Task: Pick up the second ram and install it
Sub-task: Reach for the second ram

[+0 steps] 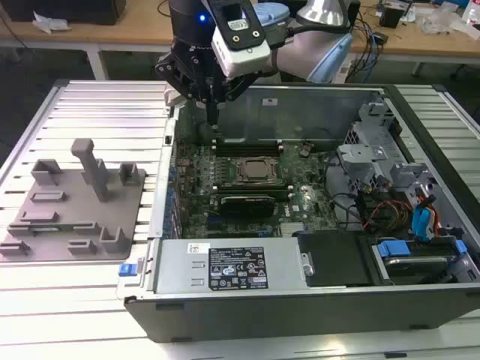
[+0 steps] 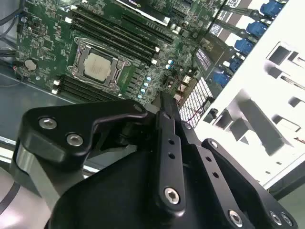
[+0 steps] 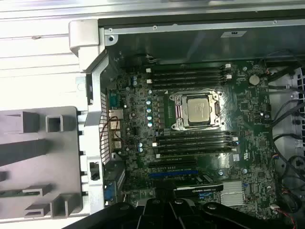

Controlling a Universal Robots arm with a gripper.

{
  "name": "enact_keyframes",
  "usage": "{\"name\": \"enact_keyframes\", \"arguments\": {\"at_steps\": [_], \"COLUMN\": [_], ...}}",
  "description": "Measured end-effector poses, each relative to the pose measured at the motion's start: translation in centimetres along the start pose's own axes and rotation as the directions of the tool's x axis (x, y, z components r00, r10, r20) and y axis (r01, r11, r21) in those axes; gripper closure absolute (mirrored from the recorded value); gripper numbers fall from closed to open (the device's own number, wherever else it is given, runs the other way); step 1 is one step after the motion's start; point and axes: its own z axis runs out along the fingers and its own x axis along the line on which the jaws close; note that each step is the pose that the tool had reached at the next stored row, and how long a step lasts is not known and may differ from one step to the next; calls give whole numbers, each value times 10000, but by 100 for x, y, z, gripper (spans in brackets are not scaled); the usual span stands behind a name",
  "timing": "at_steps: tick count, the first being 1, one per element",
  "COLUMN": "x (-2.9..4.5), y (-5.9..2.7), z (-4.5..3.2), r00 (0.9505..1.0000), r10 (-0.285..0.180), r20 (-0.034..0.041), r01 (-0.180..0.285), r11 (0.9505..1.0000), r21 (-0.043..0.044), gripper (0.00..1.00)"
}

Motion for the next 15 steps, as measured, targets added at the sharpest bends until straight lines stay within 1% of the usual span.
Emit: {"name": "enact_keyframes", "arguments": {"at_steps": [7, 10, 12, 15], "x": [8, 38, 79, 116], "y": [0, -3, -6, -9], "z": [-1, -1, -2, -3], "r00": [10000, 10000, 10000, 10000], "r10": [2, 1, 1, 0], "r20": [0, 0, 1, 0], "r01": [-2, -1, -1, 0], "r11": [10000, 10000, 10000, 10000], "r21": [1, 0, -1, 0], "gripper": [92, 92, 92, 92]}}
